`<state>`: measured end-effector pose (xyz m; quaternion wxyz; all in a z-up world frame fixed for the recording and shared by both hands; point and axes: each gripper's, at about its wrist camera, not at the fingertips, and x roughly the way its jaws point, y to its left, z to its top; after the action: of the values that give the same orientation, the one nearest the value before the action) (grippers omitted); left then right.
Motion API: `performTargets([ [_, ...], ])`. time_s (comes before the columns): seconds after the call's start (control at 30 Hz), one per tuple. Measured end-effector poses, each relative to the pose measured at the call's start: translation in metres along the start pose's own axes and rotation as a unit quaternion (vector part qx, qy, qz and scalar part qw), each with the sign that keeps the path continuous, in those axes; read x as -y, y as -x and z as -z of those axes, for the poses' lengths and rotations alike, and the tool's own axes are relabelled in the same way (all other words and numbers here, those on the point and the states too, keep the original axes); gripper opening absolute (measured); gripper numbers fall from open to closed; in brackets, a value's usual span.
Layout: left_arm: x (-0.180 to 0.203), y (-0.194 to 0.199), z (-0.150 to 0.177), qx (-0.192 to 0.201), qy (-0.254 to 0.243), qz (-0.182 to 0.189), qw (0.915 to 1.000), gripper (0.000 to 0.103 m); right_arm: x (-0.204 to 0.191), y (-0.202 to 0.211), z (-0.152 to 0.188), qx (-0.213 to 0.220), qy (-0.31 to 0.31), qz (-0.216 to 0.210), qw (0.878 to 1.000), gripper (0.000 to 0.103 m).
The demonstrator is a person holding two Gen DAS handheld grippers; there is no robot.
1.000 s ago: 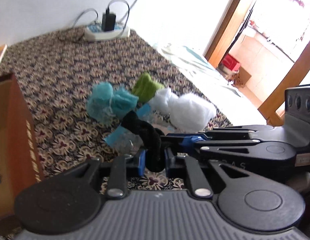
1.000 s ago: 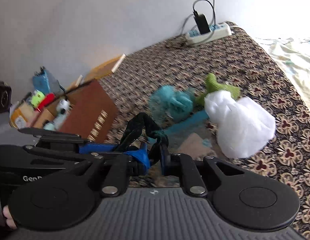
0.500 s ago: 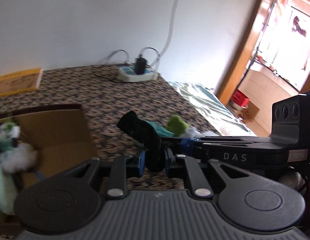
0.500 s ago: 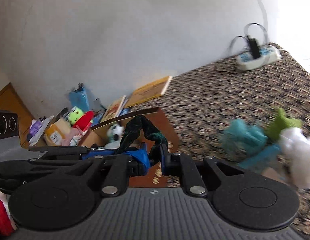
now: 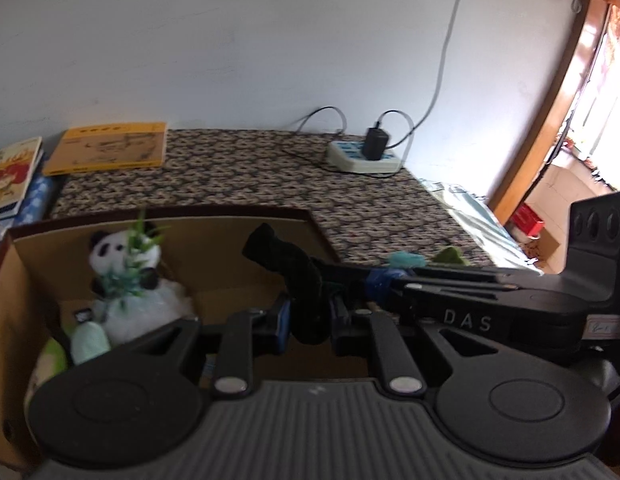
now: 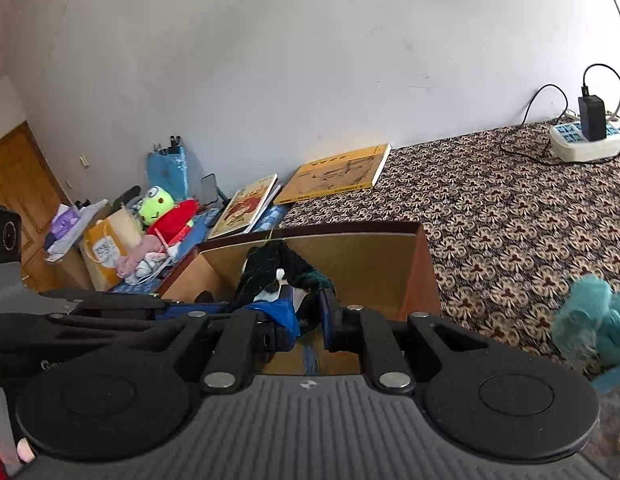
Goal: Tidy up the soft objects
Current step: 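Carry the black headband into the box and open both grippers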
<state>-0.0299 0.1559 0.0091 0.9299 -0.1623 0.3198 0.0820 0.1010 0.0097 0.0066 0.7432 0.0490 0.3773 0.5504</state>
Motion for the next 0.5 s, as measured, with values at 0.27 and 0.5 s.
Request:
performTargets([
  [0.27, -0.039, -0.04, 0.004, -0.045, -0.006, -0.063, 0.9969, 0.03, -0.008, -0.028, -0.001, -0.004, 0.002, 0.05, 0.999, 0.002],
  [0.5, -0.046, -0.052, 0.014, -0.07, -0.004, -0.073, 0.9948, 0.048, 0.003, -0.027, 0.006, -0.016, -0.036, 0.062, 0.997, 0.003],
])
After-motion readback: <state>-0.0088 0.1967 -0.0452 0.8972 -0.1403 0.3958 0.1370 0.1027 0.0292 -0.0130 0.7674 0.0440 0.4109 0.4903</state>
